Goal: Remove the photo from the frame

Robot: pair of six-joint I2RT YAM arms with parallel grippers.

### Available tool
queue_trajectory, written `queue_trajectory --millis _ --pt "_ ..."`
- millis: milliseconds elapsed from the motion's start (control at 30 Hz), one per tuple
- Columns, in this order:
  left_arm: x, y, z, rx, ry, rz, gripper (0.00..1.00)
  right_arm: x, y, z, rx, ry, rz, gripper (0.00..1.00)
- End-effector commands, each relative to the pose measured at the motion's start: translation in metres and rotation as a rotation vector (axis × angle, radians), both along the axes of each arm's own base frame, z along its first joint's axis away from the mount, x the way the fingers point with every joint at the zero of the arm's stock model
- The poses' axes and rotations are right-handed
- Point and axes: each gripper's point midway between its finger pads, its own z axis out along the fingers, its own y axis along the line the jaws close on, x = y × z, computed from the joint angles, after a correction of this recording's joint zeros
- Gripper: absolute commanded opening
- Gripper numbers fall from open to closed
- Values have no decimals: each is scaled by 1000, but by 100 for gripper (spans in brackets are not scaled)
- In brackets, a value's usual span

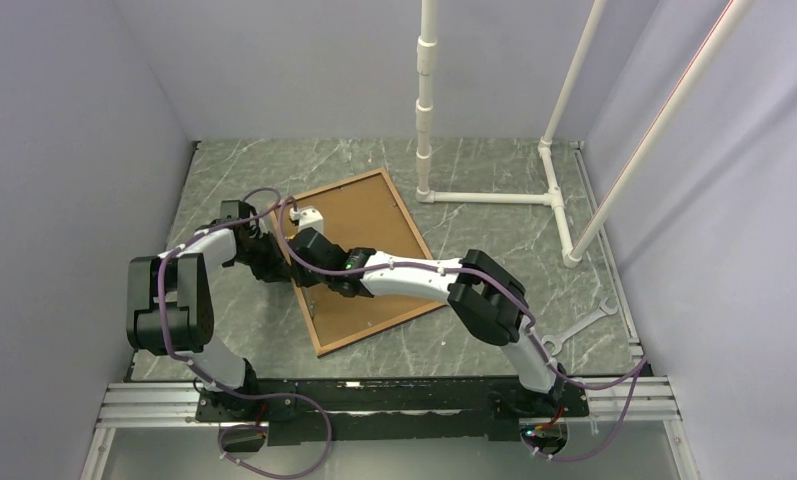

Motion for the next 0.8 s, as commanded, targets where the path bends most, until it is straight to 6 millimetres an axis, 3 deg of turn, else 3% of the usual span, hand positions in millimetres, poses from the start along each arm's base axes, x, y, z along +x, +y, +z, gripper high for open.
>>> queue_trajectory --millis 0,100,200,433,633,767 --pt "-14 8 -19 81 67 -21 22 7 -20 53 -14 -115 -9 0" --pt "-11 10 -11 92 35 -32 25 1 -28 96 68 -151 4 0" --pt "-6 11 3 101 -25 -45 31 -4 -43 114 124 -143 9 0" --pt "1 5 48 90 -235 -72 53 -4 -92 98 207 -54 7 0" --pt "-18 -36 119 -71 -571 -127 70 1 -145 95 378 81 -11 0" --pt "-46 -90 159 -223 -738 -255 77 3 -161 98 467 147 19 0"
